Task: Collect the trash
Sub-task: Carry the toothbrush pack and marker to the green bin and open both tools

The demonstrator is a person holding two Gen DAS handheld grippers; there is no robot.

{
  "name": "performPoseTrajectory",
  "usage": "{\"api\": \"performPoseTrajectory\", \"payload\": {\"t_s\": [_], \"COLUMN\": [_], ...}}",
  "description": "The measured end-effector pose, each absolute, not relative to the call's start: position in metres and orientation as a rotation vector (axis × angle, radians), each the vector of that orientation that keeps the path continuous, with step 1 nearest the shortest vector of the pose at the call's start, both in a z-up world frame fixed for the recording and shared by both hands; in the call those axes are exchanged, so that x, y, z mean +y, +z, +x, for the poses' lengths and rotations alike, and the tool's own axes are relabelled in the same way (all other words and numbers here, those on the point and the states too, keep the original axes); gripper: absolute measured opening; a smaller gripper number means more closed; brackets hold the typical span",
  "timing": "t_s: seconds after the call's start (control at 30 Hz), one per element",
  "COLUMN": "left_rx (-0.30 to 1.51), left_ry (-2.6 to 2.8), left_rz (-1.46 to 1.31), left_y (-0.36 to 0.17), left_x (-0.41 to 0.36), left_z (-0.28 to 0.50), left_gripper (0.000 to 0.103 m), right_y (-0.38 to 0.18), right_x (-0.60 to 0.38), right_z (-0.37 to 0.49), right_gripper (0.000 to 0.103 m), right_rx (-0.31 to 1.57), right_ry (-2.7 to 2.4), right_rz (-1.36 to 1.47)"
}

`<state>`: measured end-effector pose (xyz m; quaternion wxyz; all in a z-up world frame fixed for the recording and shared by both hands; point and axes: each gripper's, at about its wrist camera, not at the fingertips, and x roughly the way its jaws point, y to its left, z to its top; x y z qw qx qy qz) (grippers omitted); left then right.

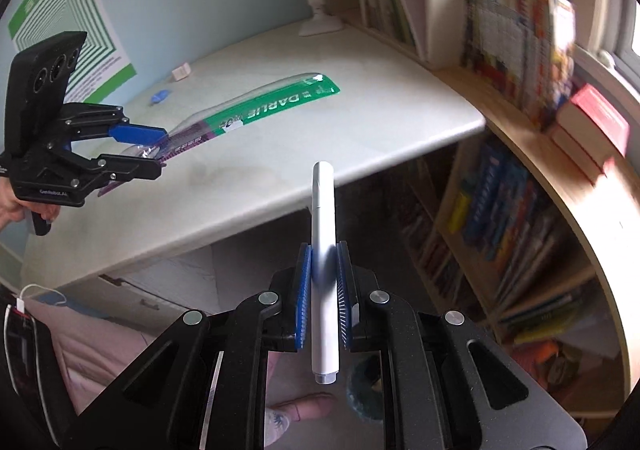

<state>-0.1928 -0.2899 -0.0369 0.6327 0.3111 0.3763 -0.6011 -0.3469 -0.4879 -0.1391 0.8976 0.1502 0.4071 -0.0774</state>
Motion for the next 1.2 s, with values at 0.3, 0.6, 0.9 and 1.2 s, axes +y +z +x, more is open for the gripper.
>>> {"api": "performPoseTrajectory", "payload": {"t_s": [0.3, 0.6, 0.9, 1.2], "left_rx": [0.947, 1.105, 1.194, 1.152], "left_ry": [-1.564, -1.573, -1.56, -1.512], "left_rz": [0.931, 1.099, 1.228, 1.306], "left_y": [-0.104, -0.206, -0.303, -0.345], "left_x": [-0.345, -0.386, -0.408, -0.432], "left_z": [-0.301, -0.357, -0.389, -0.398], "left_gripper": [0.04, 0.04, 0.04, 0.069], "right_y": [-0.208, -0.306, -0.406, -0.436], "right_x": [-0.519, -0.539, -0.56, -0.578], "right_z": [-0.47, -0.517, -0.515, -0.509], "right_gripper": [0.014, 0.014, 0.014, 0.051], "right_rx": [0.871, 0.937, 0.98, 0.948], "right_ry": [-0.364, -0.444, -0.452, -0.466], "right_rz": [0.548, 0.764, 0.918, 0.948]}}
